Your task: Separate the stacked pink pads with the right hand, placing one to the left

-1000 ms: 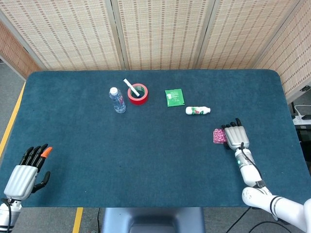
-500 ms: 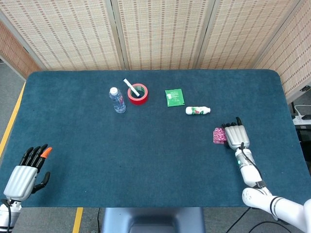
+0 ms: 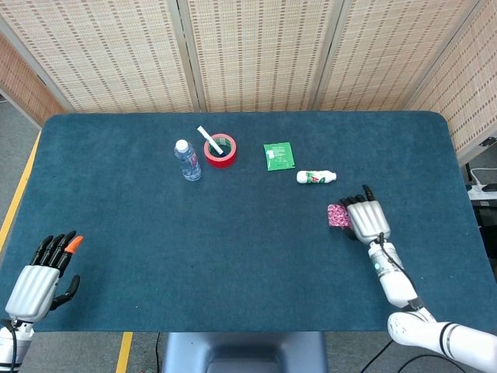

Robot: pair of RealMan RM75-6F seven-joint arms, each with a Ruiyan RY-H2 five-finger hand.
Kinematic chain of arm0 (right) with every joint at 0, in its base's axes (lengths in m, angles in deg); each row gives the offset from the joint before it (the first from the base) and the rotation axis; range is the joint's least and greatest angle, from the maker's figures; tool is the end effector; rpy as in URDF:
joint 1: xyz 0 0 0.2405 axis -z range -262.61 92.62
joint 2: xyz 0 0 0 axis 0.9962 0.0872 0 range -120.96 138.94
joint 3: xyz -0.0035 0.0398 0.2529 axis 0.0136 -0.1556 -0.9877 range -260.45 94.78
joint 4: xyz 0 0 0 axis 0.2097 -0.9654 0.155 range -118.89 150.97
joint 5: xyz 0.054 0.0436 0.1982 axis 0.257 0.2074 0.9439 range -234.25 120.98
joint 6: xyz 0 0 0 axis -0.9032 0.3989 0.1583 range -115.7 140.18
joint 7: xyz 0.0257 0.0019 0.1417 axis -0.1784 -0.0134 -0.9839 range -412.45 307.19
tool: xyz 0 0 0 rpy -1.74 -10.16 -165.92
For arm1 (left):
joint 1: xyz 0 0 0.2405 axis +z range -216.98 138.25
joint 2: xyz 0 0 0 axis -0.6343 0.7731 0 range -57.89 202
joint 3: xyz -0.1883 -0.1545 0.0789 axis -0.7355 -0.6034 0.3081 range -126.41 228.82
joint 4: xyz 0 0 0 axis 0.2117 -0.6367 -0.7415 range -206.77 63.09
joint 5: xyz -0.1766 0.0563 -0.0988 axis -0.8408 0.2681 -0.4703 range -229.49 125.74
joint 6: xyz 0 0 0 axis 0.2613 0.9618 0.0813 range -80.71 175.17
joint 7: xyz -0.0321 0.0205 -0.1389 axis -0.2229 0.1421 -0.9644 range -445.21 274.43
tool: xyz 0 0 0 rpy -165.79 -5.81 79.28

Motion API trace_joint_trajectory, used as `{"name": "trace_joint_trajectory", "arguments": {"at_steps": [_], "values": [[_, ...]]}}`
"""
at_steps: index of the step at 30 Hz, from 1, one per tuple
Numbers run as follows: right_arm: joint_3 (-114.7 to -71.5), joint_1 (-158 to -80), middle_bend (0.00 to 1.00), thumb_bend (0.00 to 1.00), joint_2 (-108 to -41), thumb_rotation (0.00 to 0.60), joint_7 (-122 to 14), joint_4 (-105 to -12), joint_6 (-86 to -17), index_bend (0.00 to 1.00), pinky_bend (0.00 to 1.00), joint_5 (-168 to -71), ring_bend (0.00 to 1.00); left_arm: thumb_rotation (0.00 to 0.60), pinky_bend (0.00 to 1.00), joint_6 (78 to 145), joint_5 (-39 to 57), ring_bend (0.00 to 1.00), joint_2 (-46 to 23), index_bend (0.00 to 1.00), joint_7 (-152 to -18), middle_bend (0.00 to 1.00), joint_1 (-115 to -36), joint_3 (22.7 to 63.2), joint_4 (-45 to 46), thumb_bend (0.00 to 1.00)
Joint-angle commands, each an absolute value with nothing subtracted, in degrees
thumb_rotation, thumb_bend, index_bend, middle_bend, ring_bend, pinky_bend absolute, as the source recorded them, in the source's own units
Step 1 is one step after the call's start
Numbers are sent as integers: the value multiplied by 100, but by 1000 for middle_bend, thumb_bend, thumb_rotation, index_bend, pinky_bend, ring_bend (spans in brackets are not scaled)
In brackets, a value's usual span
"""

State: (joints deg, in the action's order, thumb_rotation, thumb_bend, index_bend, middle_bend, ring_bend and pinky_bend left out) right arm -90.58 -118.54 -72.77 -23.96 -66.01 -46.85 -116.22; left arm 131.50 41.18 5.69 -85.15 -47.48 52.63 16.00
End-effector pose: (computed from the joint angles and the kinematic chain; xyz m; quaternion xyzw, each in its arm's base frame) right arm -0.2466 -0.3343 0.0387 0.7161 -0.3493 0.2558 0.5476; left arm -0.3040 0.1822 0.1346 -0.6652 -0.3539 -0.3846 0.5332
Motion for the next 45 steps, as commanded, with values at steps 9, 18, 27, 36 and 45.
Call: {"name": "trace_joint_trajectory", "arguments": {"at_steps": [9,18,27,36,45], "values": [[-8776,-12067,487,295,-7796,600,-1525,-7207,-4830,633,0,-11996,242,600,16,13247,4178,0,615,0,-8572,0,-4705,5285,1617,486],[-8675,-12106,349,296,-8224,600,-1149,-6808,-4751,316,0,-11735,179,600,18,13176,4124,0,651,0,-8623,0,-4722,5279,1633,486],[-8653,-12173,65,295,-7978,600,-859,-7024,-4538,0,0,-11274,6,600,19,13159,4147,0,638,0,-8544,0,-4723,5297,1659,487],[-8747,-12070,35,295,-7535,600,-1081,-7212,-4784,0,0,-11194,0,600,20,13165,4150,0,651,0,-8522,0,-4717,5297,1691,487],[-8828,-12006,28,295,-7244,600,-1316,-6510,-4497,0,0,-10632,0,600,23,13078,4148,0,607,0,-8480,0,-4752,5309,1673,487]]}}
